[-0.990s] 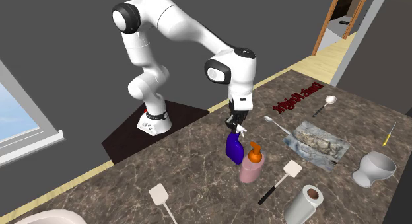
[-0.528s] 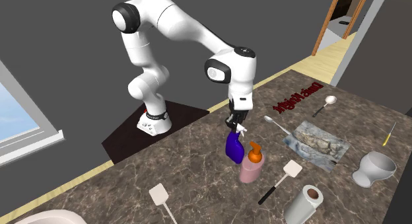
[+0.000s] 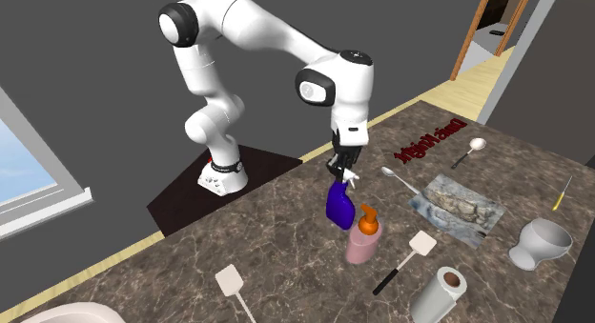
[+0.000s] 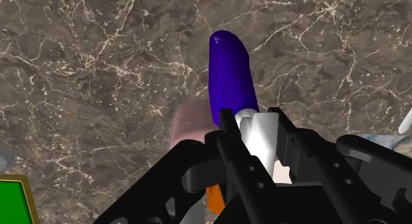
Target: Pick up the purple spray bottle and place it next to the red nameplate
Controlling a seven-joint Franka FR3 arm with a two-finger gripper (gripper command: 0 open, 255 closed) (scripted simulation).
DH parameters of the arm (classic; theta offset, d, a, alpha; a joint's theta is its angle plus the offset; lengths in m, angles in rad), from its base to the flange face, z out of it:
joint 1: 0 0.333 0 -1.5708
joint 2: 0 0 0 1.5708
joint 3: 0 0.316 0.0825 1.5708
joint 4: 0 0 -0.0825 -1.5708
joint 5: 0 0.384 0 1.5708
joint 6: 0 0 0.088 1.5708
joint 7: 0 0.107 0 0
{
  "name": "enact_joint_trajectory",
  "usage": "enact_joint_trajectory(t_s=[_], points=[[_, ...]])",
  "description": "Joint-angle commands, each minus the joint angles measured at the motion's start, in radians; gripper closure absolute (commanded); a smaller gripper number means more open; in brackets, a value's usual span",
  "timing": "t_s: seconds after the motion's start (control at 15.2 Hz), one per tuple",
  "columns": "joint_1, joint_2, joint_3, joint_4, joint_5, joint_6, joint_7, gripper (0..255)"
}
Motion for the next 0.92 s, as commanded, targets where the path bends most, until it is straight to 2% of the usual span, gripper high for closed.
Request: enact_joint_trajectory(t_s=[0.0, 0.86], points=[[0.000, -0.009, 0.001, 0.021, 0.000, -0.030, 0.001, 255], [0.001, -0.035, 0.003, 0.169, 0.000, -0.204, 0.000, 255]])
